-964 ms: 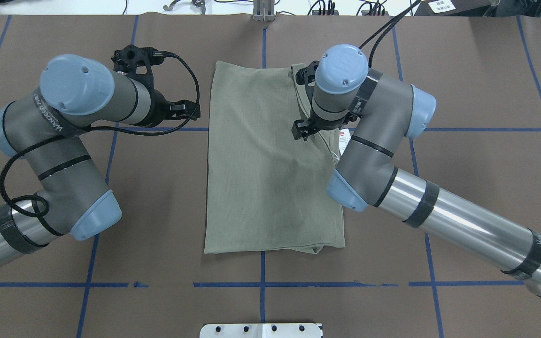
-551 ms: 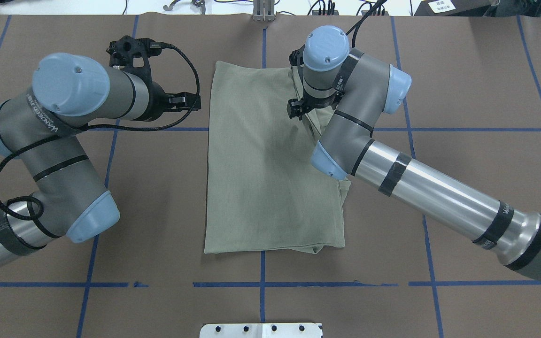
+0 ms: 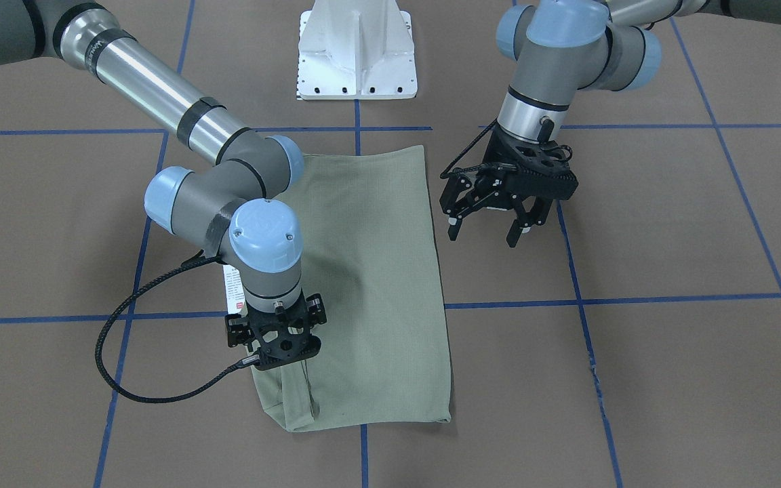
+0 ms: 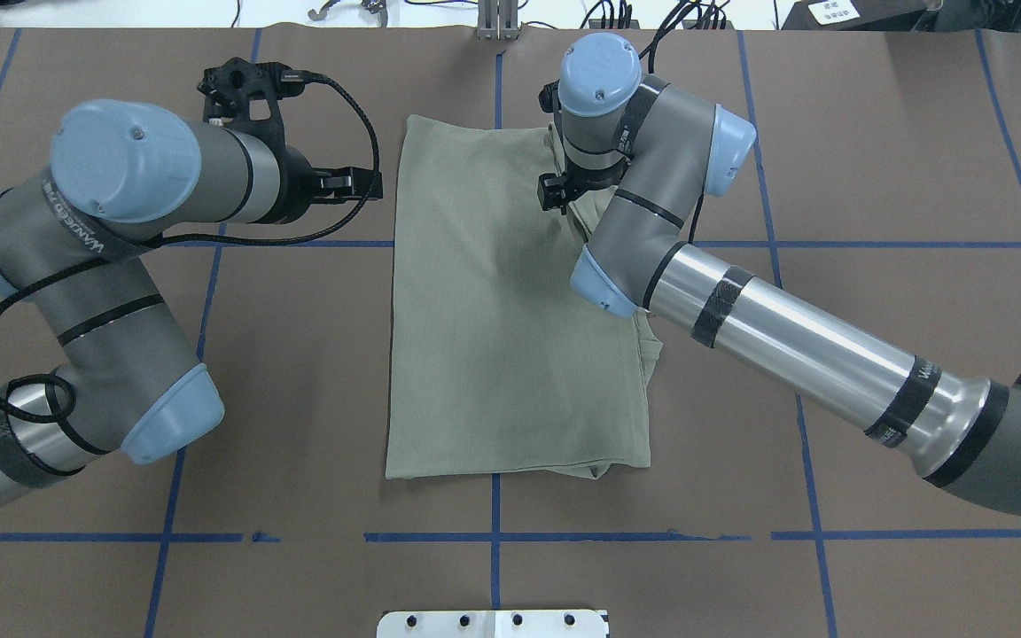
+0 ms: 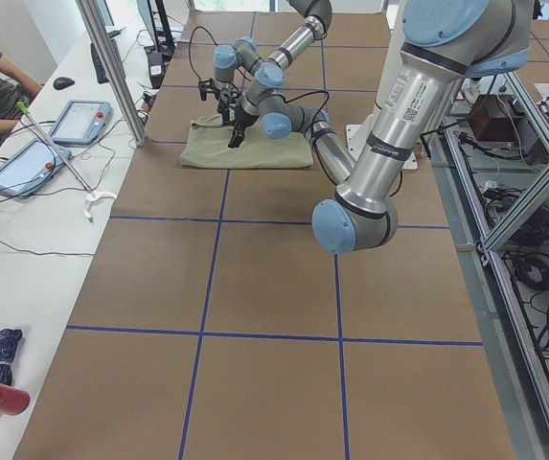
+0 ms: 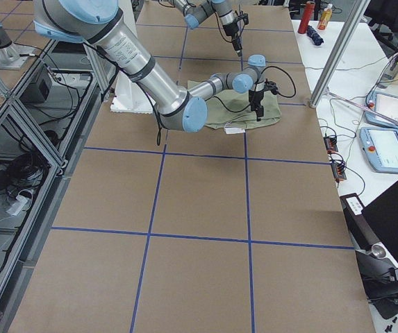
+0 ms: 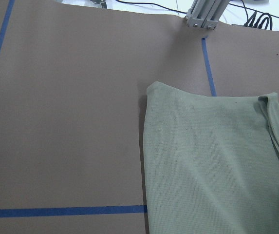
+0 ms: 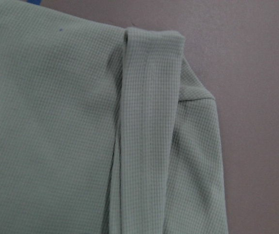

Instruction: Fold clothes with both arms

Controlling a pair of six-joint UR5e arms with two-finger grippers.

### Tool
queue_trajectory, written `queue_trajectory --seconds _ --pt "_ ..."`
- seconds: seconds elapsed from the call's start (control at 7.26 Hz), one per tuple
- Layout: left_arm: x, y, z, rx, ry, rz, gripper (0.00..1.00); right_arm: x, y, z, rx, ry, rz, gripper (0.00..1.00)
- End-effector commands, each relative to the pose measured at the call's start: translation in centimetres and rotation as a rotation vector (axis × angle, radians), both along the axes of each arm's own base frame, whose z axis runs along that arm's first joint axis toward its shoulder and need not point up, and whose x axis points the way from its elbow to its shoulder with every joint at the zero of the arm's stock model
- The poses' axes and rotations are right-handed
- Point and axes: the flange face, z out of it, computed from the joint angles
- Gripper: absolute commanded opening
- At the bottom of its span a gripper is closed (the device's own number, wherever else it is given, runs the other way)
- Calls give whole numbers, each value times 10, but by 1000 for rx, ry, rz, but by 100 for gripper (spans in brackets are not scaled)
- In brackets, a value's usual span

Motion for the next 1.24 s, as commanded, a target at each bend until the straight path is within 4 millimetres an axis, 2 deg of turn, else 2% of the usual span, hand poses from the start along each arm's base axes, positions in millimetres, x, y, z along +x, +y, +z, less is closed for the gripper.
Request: queue_trajectory --seconds 0.0,0.41,0.69,1.1 --pt "0 0 0 2 1 1 100 -4 -5 12 14 0 3 100" --pt "1 0 -1 3 2 1 100 -11 -14 10 11 11 8 100" --pt "1 1 -2 3 5 2 100 0 -25 12 24 18 6 100" --pt "3 -1 0 13 21 0 100 12 -34 31 29 46 -12 100"
